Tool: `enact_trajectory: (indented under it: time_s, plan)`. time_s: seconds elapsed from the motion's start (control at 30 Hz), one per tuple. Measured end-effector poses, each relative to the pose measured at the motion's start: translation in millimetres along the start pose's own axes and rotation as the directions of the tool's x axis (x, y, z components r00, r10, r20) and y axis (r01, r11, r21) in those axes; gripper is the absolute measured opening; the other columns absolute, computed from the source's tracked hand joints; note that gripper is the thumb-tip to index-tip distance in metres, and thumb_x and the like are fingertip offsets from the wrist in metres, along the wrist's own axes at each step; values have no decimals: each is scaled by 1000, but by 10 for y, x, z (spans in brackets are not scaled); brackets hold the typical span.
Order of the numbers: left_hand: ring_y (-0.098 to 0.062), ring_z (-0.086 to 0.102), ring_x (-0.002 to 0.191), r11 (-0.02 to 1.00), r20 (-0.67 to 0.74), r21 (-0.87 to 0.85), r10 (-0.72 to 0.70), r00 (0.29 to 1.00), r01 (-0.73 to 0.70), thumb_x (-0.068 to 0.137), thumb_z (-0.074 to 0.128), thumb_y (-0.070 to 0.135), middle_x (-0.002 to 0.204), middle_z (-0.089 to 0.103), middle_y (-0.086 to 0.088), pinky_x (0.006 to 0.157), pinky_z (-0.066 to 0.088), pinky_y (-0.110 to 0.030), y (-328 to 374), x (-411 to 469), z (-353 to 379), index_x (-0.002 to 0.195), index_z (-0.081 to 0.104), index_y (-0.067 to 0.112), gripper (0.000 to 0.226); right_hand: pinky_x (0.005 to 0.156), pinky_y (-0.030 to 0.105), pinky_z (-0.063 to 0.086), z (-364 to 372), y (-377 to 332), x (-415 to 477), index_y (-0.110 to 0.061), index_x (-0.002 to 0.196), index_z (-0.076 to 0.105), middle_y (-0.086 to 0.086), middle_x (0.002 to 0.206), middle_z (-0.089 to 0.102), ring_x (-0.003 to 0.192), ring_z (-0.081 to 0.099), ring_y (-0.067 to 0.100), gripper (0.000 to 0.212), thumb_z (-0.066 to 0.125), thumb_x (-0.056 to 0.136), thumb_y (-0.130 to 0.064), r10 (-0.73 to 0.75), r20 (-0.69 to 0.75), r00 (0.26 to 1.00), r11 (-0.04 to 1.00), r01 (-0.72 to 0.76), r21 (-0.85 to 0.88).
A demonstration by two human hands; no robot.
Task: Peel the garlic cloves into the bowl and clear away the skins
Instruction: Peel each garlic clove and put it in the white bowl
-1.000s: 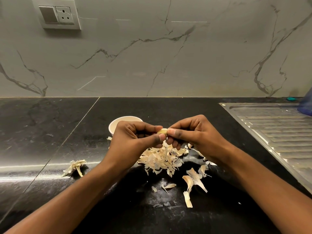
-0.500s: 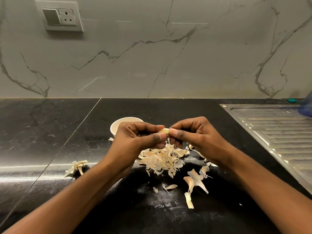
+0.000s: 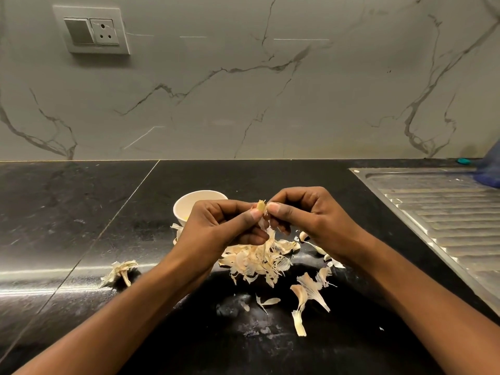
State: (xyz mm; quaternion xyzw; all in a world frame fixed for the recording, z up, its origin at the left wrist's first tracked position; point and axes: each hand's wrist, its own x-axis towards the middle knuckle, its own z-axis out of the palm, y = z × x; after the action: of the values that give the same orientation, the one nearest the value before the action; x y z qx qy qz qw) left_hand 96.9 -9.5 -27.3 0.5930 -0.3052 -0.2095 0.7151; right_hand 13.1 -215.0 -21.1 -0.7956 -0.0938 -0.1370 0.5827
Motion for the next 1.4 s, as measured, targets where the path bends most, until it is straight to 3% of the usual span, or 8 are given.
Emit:
enact_trajectory:
  time_s: [0.27, 0.37, 0.67, 0.8, 0.97, 1.1, 1.27, 1.4]
  plan:
    - [-38, 77, 86, 997, -34, 72, 7, 999, -4, 92, 69, 22, 94, 79, -21, 74, 66, -32, -9, 7, 2, 107, 77, -1, 29, 66, 23, 53, 51, -31, -6, -10, 100, 77, 1, 84, 73, 73, 62, 17, 19, 65, 100, -25, 26, 31, 999, 996, -23, -81]
    - [-40, 76, 88, 1000, -85, 28, -2, 996, 4, 98, 66, 15, 97, 77, -24, 74, 66, -34, -16, 39, -36, 107, 76, -3, 23, 65, 25, 53, 35, -36, -8, -10, 95, 77, 2, 80, 72, 70, 61, 17, 15, 65, 102, -16, 30, 12, 999, 997, -29, -71]
    - [-23, 72, 83, 988, -104, -136, -85, 991, 71, 103, 60, 17, 103, 77, -20, 71, 65, -32, 7, 90, -66, 107, 79, 2, 25, 65, 26, 53, -30, -84, -36, -7, 91, 78, 14, 83, 74, 72, 64, 22, 14, 69, 99, -12, 20, -40, 999, 999, -21, -35]
    - [-18, 68, 79, 985, -89, -153, -88, 992, 73, 103, 58, 17, 94, 74, -15, 69, 62, -29, -10, 90, -75, 105, 81, 3, 26, 64, 25, 53, -41, -101, -52, -6, 88, 78, 9, 80, 74, 70, 65, 17, 10, 79, 90, -16, 11, -41, 999, 999, -13, -29]
    - [-20, 66, 81, 986, -94, -145, -92, 991, 78, 103, 59, 16, 103, 74, -23, 66, 62, -27, -17, 91, -62, 108, 79, 1, 26, 71, 21, 57, -41, -82, -49, -4, 98, 79, 7, 90, 79, 79, 74, 17, 13, 83, 87, -7, -4, -49, 999, 998, 0, -63]
    - [-24, 71, 81, 991, -64, -104, -86, 994, 79, 100, 61, 19, 110, 75, -22, 68, 63, -28, -39, 77, -36, 112, 77, 0, 27, 68, 28, 58, -38, -73, -42, -9, 101, 81, 9, 89, 78, 78, 72, 29, 10, 79, 93, -15, -21, -82, 996, 992, 10, -124]
    - [-24, 76, 82, 993, -40, -79, -86, 995, 83, 87, 67, 22, 100, 78, -19, 76, 64, -27, -48, 54, -4, 111, 78, 5, 31, 66, 27, 58, -26, -65, -32, -10, 98, 81, 6, 84, 77, 72, 70, 22, 13, 82, 91, -21, -38, -120, 992, 984, 17, -175]
    - [-28, 78, 93, 990, -50, -116, -92, 995, 85, 81, 71, 14, 105, 79, -19, 79, 65, -27, -39, 49, -7, 112, 76, 3, 34, 75, 41, 67, -28, -58, -34, -11, 99, 81, 5, 90, 79, 81, 76, 27, 21, 87, 85, -26, -52, -96, 994, 972, 28, -233]
